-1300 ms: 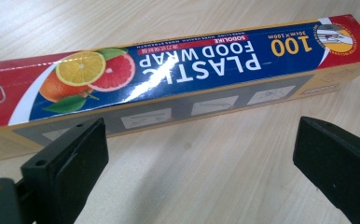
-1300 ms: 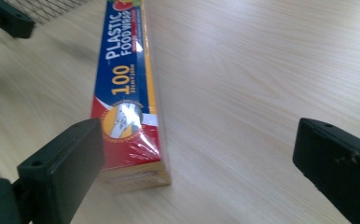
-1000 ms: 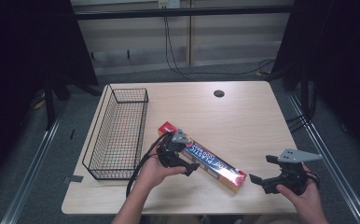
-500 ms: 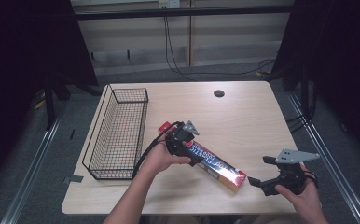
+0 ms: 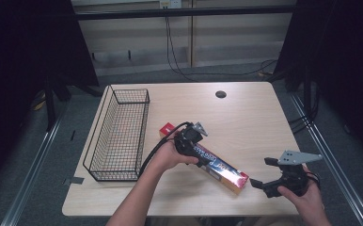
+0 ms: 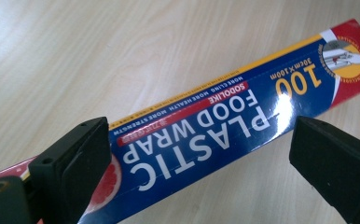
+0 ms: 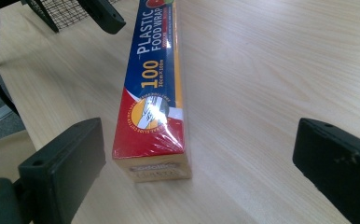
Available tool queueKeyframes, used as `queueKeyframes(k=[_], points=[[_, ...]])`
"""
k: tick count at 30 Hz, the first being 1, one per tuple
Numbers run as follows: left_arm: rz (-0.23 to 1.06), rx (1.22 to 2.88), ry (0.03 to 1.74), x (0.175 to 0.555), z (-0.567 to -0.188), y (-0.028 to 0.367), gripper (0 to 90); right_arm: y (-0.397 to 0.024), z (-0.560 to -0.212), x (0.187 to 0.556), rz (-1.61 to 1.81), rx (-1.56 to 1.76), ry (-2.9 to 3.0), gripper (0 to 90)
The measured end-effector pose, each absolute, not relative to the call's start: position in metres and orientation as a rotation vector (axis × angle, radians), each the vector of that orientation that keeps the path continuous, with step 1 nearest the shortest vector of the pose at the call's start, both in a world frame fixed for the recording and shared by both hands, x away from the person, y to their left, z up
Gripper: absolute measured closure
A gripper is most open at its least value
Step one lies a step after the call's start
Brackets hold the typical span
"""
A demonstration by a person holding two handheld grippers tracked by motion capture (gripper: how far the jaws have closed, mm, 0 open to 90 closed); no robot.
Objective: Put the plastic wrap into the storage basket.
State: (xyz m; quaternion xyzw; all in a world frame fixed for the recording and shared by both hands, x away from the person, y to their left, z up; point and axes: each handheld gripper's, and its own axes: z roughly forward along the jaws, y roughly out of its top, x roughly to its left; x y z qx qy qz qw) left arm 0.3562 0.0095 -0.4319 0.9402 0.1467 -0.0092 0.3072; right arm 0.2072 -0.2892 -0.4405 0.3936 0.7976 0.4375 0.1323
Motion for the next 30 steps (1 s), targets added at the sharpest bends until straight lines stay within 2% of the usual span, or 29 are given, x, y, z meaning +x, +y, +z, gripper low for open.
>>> queueKeyframes(k=[13, 23, 30], points=[[-0.033, 2.459, 0.374, 0.362, -0.442, 0.005, 3.0, -0.289, -0.441, 0.207, 1.275, 1.140, 2.334, 2.1], [0.037, 2.453, 0.279, 0.364, -0.450, 0.003, 1.7, -0.286, -0.441, 0.207, 1.274, 1.131, 2.342, 2.5], [0.022, 2.438, 0.253, 0.366, -0.453, 0.004, 0.9, -0.288, -0.442, 0.207, 1.284, 1.123, 2.344, 2.5]])
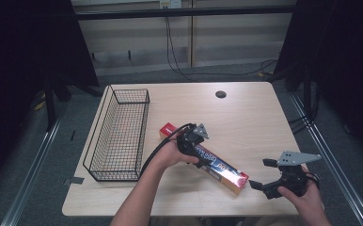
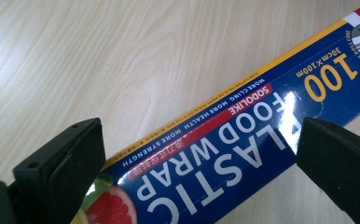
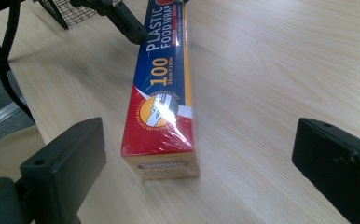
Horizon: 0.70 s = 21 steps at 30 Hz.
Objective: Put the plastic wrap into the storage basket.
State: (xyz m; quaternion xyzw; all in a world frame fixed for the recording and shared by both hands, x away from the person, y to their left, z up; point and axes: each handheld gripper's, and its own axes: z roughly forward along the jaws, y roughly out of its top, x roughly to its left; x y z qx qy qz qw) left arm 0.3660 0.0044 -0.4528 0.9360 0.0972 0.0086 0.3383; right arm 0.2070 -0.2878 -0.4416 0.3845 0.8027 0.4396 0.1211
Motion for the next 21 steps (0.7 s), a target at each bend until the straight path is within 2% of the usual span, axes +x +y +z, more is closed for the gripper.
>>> queueKeyframes(k=[5, 8, 21], points=[[-0.003, 2.419, 0.267, 0.3679, -0.4548, 0.0049, 1.1, -0.2879, -0.4407, 0.2062, 1.287, 1.128, 2.344, 2.5], [-0.017, 2.421, 0.268, 0.3692, -0.4535, 0.0075, 4.9, -0.2889, -0.4408, 0.2063, 1.289, 1.132, 2.343, 2.5], [-0.039, 2.447, 0.244, 0.3675, -0.4527, 0.0091, 3.2, -0.2878, -0.4415, 0.2067, 1.285, 1.121, 2.353, 2.5]])
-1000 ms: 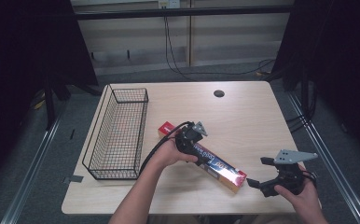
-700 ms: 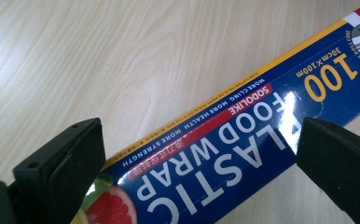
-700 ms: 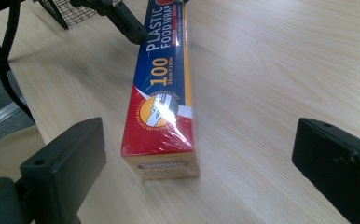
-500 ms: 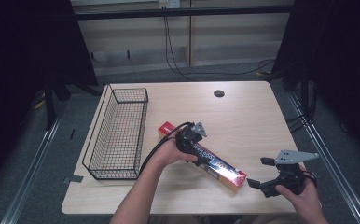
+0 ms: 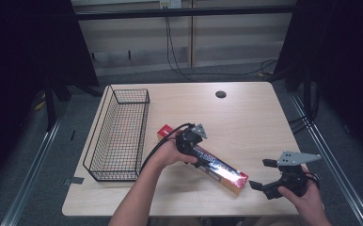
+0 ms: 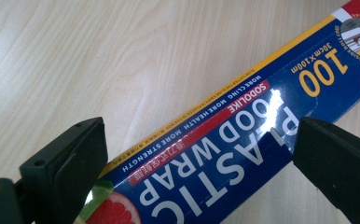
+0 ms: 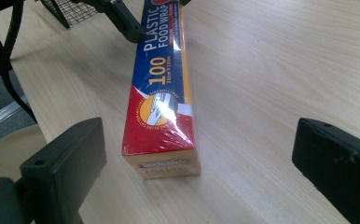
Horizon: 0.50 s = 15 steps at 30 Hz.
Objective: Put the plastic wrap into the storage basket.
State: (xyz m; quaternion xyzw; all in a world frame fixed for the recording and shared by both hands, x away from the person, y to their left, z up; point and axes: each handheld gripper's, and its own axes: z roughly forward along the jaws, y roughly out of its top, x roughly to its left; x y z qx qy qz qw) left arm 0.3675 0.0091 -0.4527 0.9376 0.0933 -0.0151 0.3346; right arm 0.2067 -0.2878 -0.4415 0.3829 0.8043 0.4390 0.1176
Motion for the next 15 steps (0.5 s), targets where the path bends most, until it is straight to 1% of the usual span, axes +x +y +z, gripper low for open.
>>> queueKeyframes(k=[4, 6, 8, 15], points=[[-0.021, 2.480, 0.205, 0.3641, -0.4527, 0.0108, 2.9, -0.2877, -0.4416, 0.2070, 1.283, 1.119, 2.358, 2.5], [-0.033, 2.491, 0.198, 0.3634, -0.4533, 0.0113, 2.3, -0.2871, -0.4417, 0.2069, 1.281, 1.120, 2.356, 2.5], [-0.050, 2.490, 0.203, 0.3623, -0.4548, 0.0120, 1.7, -0.2868, -0.4414, 0.2067, 1.282, 1.120, 2.356, 2.5], [-0.036, 2.494, 0.207, 0.3572, -0.4555, 0.0161, 2.0, -0.2860, -0.4413, 0.2066, 1.285, 1.120, 2.358, 2.5]])
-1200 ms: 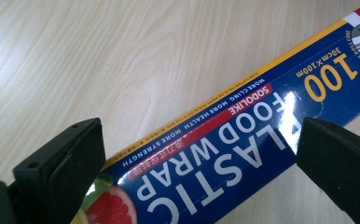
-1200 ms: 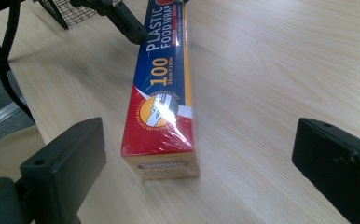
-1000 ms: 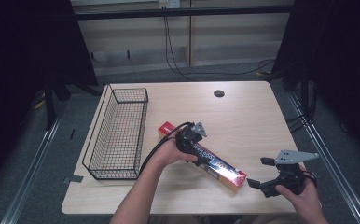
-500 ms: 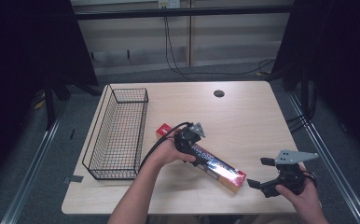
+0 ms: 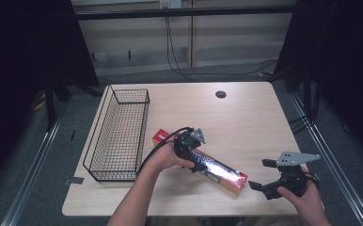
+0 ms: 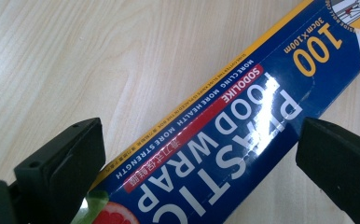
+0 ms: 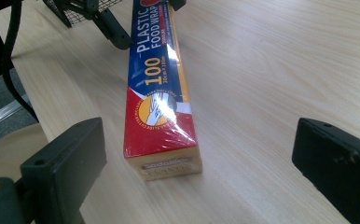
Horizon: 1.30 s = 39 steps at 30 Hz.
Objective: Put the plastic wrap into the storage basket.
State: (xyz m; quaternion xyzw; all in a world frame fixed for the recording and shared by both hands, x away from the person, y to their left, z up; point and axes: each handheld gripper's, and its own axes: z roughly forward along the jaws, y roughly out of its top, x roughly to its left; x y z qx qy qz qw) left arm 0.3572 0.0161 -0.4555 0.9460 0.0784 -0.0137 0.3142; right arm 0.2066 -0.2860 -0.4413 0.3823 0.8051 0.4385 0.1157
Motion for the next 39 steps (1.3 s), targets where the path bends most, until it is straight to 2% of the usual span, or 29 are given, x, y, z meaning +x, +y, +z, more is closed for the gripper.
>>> queueKeyframes(k=[7, 15, 39], points=[[-0.018, 2.488, 0.229, 0.352, -0.456, 0.019, 2.4, -0.285, -0.441, 0.206, 1.288, 1.116, 2.360, 2.8], [-0.065, 2.498, 0.224, 0.349, -0.459, 0.021, 1.6, -0.285, -0.441, 0.207, 1.295, 1.116, 2.358, 2.8], [-0.033, 2.510, 0.231, 0.333, -0.459, 0.026, 3.9, -0.285, -0.440, 0.210, 1.330, 1.142, 2.343, 4.4]])
